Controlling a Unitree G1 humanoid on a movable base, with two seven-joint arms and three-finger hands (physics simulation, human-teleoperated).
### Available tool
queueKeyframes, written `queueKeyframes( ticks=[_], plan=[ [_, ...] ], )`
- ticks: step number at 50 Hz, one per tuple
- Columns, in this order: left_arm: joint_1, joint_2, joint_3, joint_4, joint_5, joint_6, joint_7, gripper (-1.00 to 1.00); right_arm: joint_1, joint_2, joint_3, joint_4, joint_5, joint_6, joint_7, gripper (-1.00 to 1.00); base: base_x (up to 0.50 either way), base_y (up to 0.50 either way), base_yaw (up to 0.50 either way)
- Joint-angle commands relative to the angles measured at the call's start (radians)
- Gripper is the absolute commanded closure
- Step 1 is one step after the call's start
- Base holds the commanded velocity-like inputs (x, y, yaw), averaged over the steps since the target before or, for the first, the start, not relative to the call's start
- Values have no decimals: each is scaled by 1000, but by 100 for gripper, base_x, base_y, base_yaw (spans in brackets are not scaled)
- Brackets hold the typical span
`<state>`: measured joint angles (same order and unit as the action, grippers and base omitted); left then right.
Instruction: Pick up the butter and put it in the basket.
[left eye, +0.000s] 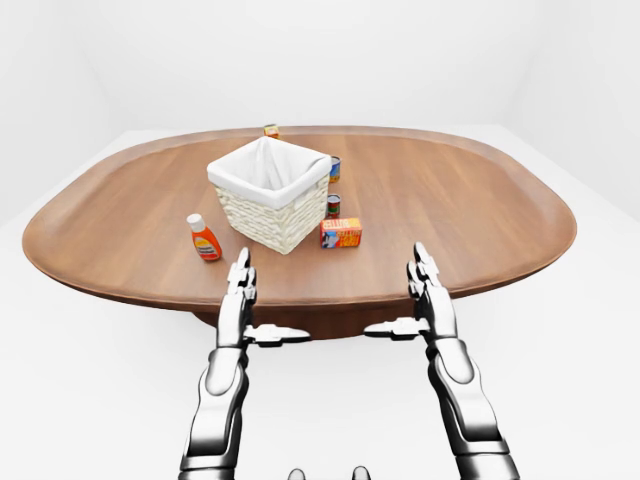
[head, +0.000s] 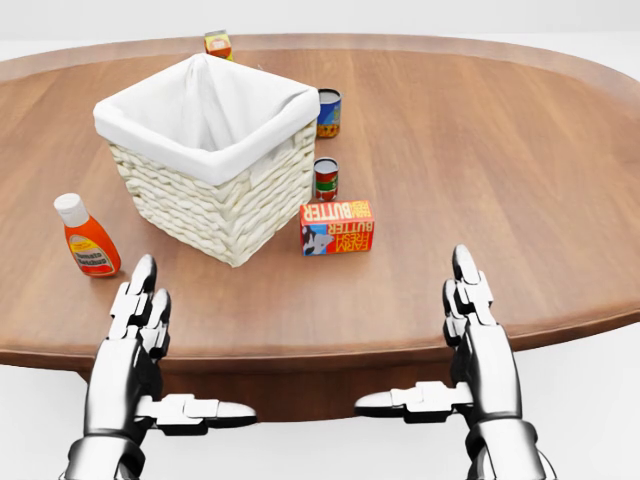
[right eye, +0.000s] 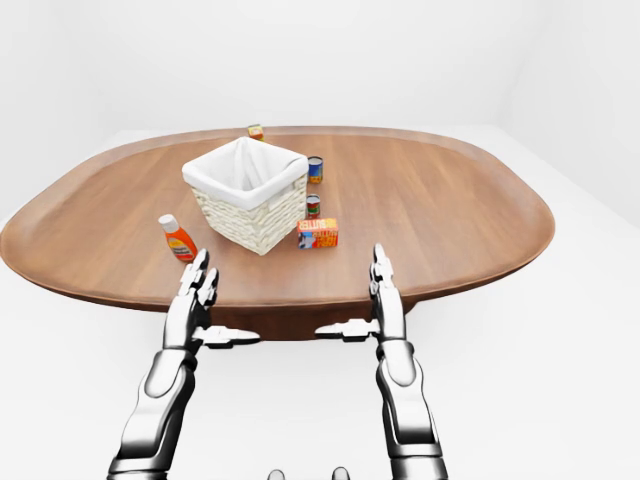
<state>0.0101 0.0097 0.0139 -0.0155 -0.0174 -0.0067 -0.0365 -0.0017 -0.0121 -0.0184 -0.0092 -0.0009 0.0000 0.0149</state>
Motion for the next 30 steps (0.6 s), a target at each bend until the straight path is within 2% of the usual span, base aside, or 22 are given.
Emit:
queueKeyframes(
  ticks=[1,6,11,12,13,15,17,18,19,21,22,26,27,28,30],
  plan=[
    [16,13,25,-28,-33,-12,-72,-100,-5,-20,-30,-9,-24,-14,22,-100,0,0,0],
    [20,12,25,-35,-37,-13,-80,-100,-16,-25,-37,28,-38,-48,22,-100,0,0,0],
    [20,12,25,-36,-35,-19,-82,-100,-23,-28,-44,39,-37,-56,23,-100,0,0,0],
    [19,13,26,-35,-37,-19,-83,-100,-27,-30,-46,38,-36,-50,25,-100,0,0,0],
    [19,14,27,-46,-41,-8,-86,-100,-35,-33,-50,34,-34,-40,26,-100,0,0,0],
    [14,15,29,-55,-45,5,-89,-100,-36,-36,-52,35,-40,-42,26,-100,0,0,0],
    [5,18,36,-64,-58,29,-96,-100,-33,-39,-50,10,-48,-25,32,-100,0,0,0],
    [5,18,36,-65,-58,30,-96,-100,-33,-38,-50,9,-49,-25,33,-100,0,0,0],
    [2,20,38,-85,-66,54,-101,-100,-35,-41,-51,1,-52,-19,37,-100,0,0,0],
    [0,23,36,-114,-64,75,-108,-100,-39,-44,-55,-8,-55,-12,46,-100,0,0,0],
    [-15,26,36,-134,-60,94,-105,-100,-46,-49,-61,-18,-61,5,45,-100,0,0,0],
    [-49,32,46,-163,-62,94,-108,-100,-55,-54,-67,-49,-67,42,59,-100,0,0,0],
    [-62,36,56,-182,-77,94,-111,-100,-64,-58,-69,-73,-65,77,68,-100,0,0,0],
    [-67,38,59,-191,-81,94,-113,-100,-69,-60,-70,-80,-67,87,73,-100,0,0,0],
    [-76,43,68,-210,-93,94,-118,-100,-85,-63,-77,-103,-64,87,80,-100,0,0,0]
  ],
)
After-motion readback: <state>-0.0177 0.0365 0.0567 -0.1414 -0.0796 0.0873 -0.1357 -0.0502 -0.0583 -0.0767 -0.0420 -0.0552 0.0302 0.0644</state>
